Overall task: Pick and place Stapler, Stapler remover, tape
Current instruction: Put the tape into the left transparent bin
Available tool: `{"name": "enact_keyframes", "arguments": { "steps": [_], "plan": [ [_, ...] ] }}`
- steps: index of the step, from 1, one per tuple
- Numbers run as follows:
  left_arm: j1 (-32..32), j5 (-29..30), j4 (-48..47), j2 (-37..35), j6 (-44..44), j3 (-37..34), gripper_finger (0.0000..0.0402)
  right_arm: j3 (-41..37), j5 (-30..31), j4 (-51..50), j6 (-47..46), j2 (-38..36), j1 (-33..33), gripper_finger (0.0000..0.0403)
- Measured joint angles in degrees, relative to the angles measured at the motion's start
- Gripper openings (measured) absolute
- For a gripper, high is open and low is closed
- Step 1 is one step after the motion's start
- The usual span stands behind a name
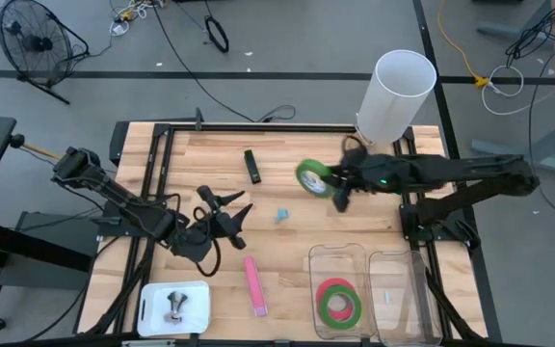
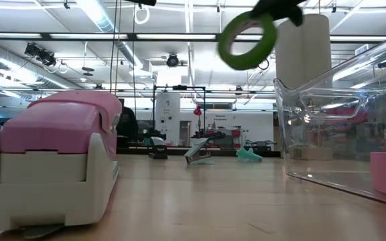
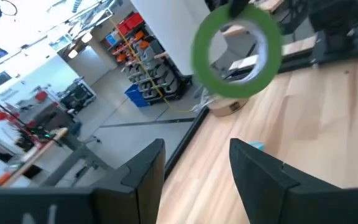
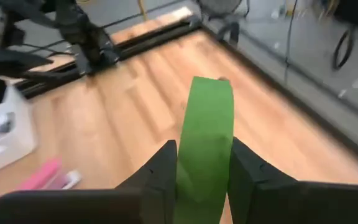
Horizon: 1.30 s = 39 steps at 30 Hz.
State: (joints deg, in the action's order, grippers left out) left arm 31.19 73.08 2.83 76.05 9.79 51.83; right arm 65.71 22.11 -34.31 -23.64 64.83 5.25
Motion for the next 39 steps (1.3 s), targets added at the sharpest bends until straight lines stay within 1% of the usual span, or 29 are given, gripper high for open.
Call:
{"name": "enact_keyframes", "arguments": {
  "steps": [5,9,12,16,20,26,34,39],
  "plan": [
    [2.18,-0.53,-0.04,0.0,-3.58,0.0,0.0183,0.02,-0.68,-9.69,-11.27,-4.15,7.42,0.0088],
    [3.88,-4.41,-0.1,0.0,-8.26,0.0,0.0183,0.02,-1.8,-16.01,-21.97,-4.8,14.04,0.0088],
    [5.07,-8.37,-0.15,0.0,-11.29,0.0,0.0183,0.02,-4.33,-17.05,-27.94,-3.8,19.09,0.0088],
    [6.19,-13.57,-0.14,0.0,-15.42,0.0,0.0183,0.02,-6.4,-16.09,-33.33,-1.34,25.01,0.0088],
    [6.66,-16.99,-0.15,0.02,-17.92,0.0,0.0183,0.02,-7.92,-14.15,-37.14,2.58,30.14,0.0088],
    [6.69,-17.46,-0.15,0.02,-20.75,0.0,0.0183,0.02,-12.15,-9.03,-40.0,10.12,35.43,0.0088],
    [6.68,-17.46,-0.14,0.02,-21.33,-0.02,0.0183,0.02,-18.39,1.34,-40.42,17.48,38.1,0.0088],
    [6.64,-18.75,-0.15,0.02,-22.68,-0.02,0.0183,0.02,-19.17,3.09,-40.42,19.74,38.54,0.0088]
  ]
}}
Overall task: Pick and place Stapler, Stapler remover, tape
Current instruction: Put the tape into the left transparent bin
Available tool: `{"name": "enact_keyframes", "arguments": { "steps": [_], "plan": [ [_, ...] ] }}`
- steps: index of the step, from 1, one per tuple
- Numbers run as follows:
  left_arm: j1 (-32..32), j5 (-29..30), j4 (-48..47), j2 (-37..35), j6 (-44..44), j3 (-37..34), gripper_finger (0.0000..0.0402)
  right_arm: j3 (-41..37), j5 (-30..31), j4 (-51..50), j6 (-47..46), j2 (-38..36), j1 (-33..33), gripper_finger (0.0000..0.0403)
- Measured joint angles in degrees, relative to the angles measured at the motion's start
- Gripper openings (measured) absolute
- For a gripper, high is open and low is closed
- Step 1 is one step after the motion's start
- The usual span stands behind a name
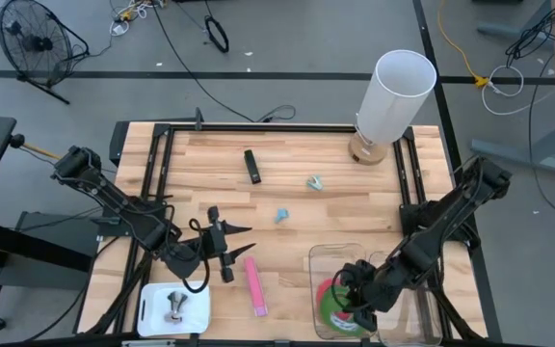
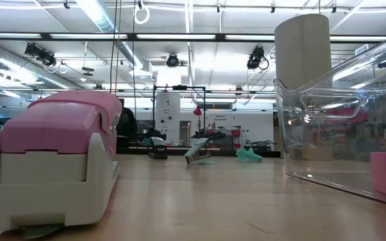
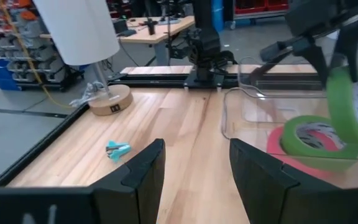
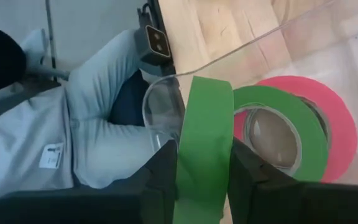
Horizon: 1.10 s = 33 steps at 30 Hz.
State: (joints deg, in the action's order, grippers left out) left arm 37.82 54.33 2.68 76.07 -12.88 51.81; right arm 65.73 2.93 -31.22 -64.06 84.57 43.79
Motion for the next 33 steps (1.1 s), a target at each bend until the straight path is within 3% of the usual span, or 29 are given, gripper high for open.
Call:
{"name": "enact_keyframes", "arguments": {
  "steps": [22,33],
  "plan": [
    [0.01,-2.1,-0.59,0.02,-0.02,0.0,0.0183,-0.17,2.86,3.19,2.91,0.67,0.2,0.0088],
    [0.0,-2.12,-0.85,0.04,-0.21,-0.02,0.0183,-6.74,0.92,9.2,-0.33,0.53,0.14,0.0088]
  ]
}}
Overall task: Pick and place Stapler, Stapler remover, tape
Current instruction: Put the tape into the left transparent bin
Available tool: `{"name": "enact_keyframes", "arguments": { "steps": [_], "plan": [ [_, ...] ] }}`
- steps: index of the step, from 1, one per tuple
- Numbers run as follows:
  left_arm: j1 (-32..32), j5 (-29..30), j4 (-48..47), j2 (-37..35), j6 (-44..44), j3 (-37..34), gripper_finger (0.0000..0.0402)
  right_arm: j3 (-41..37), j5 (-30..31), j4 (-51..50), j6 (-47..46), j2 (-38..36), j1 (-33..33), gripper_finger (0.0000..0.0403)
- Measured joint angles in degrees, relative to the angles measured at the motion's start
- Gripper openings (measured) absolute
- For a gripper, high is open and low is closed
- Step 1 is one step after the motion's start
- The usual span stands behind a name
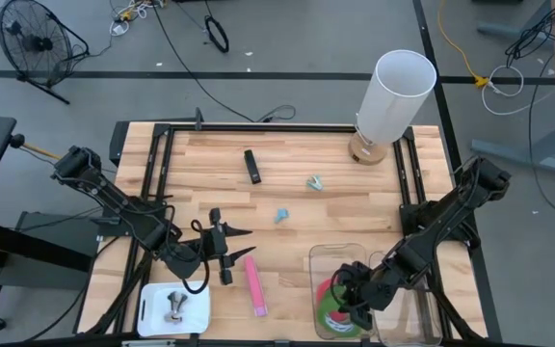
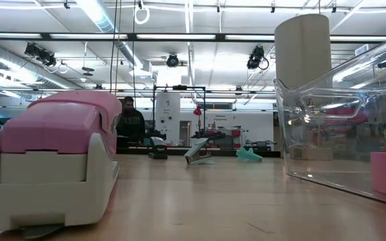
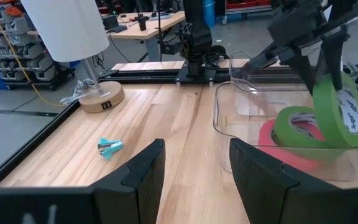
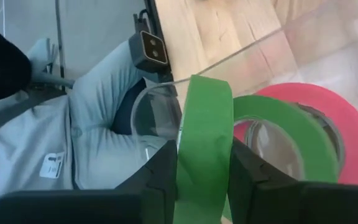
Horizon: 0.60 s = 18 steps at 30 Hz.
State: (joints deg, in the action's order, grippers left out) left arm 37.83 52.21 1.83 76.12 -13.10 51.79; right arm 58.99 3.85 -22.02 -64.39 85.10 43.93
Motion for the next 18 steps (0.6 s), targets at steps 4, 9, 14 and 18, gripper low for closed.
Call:
{"name": "enact_keyframes", "arguments": {
  "steps": [4,9,14,18],
  "plan": [
    [0.01,-0.01,0.0,0.0,-0.17,0.0,0.0183,-0.43,0.4,-1.11,-0.56,-0.02,-0.01,0.0089],
    [0.01,0.0,0.0,0.0,-0.22,0.0,0.0183,-0.8,-1.38,-4.14,0.8,0.25,-0.27,0.0179],
    [0.0,0.0,0.0,0.0,-0.25,0.0,0.0183,-0.67,-2.98,-10.78,-0.32,-1.24,-2.25,0.0233],
    [0.01,0.0,0.02,0.0,-0.25,0.0,0.0183,-0.67,-0.78,-13.85,1.38,-3.58,-4.42,0.0235]
  ]
}}
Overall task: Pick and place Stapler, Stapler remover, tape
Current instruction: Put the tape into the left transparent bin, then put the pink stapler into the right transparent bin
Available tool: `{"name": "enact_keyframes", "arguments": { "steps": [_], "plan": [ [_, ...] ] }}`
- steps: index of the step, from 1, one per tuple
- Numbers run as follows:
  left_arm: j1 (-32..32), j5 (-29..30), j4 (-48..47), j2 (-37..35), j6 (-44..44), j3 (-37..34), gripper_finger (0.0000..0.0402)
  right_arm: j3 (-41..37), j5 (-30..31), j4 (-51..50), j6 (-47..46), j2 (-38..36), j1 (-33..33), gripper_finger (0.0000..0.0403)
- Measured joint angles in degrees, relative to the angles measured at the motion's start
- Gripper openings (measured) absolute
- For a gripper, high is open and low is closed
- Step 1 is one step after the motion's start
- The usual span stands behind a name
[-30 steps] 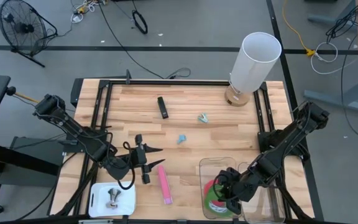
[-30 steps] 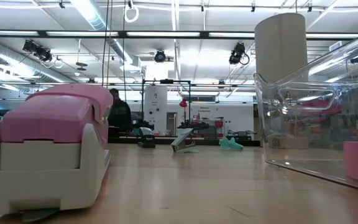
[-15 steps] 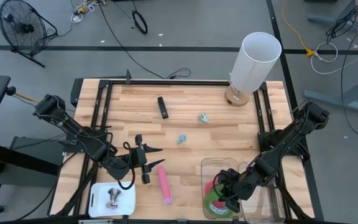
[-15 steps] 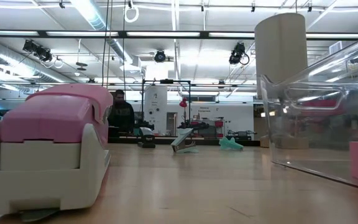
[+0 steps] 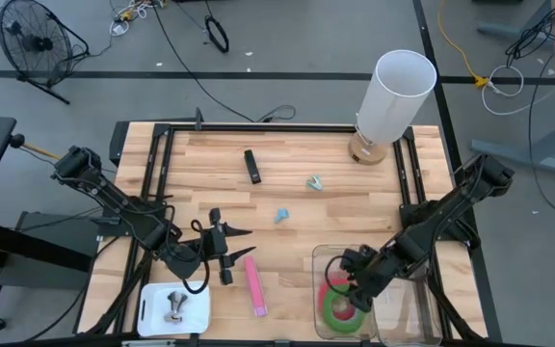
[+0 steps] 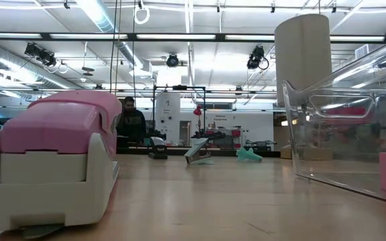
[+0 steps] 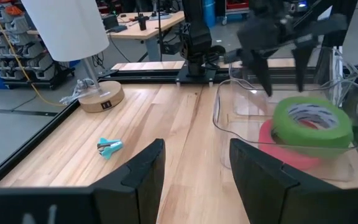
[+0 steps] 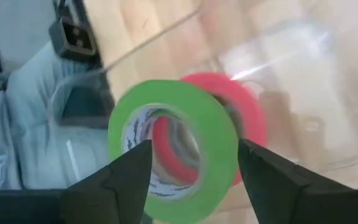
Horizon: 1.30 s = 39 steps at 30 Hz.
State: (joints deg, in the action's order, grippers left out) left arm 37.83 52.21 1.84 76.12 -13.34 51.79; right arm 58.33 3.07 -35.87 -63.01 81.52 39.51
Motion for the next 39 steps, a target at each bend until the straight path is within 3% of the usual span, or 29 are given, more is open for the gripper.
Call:
{"name": "enact_keyframes", "arguments": {
  "steps": [5,10,14,17,19,26,39],
  "plan": [
    [-0.01,0.0,-0.08,0.0,0.0,0.0,0.0183,0.0,3.26,0.83,1.95,-2.71,-3.46,0.0214],
    [-0.01,-0.3,-0.67,0.0,-0.65,0.0,0.0183,0.0,5.07,9.69,2.97,-2.87,-5.93,0.0195],
    [-0.16,-8.7,-4.9,0.0,0.81,0.0,0.0183,0.04,4.91,15.89,7.71,-2.62,-6.32,0.0187],
    [-0.68,-15.05,-10.86,0.63,9.7,0.0,0.018,0.04,5.05,20.9,11.18,-2.61,-6.33,0.0185],
    [-0.99,-16.96,-14.93,1.49,13.73,-0.09,0.0177,0.04,5.05,23.29,13.48,-2.61,-6.57,0.0185],
    [-4.6,-24.34,-14.88,7.95,21.37,-0.04,0.0163,0.07,6.94,27.16,17.82,-2.61,-6.76,0.0185],
    [-4.03,-26.7,-9.7,12.12,13.71,-0.04,0.0156,0.07,8.29,27.12,20.76,-2.61,-6.76,0.0185]
  ]
}}
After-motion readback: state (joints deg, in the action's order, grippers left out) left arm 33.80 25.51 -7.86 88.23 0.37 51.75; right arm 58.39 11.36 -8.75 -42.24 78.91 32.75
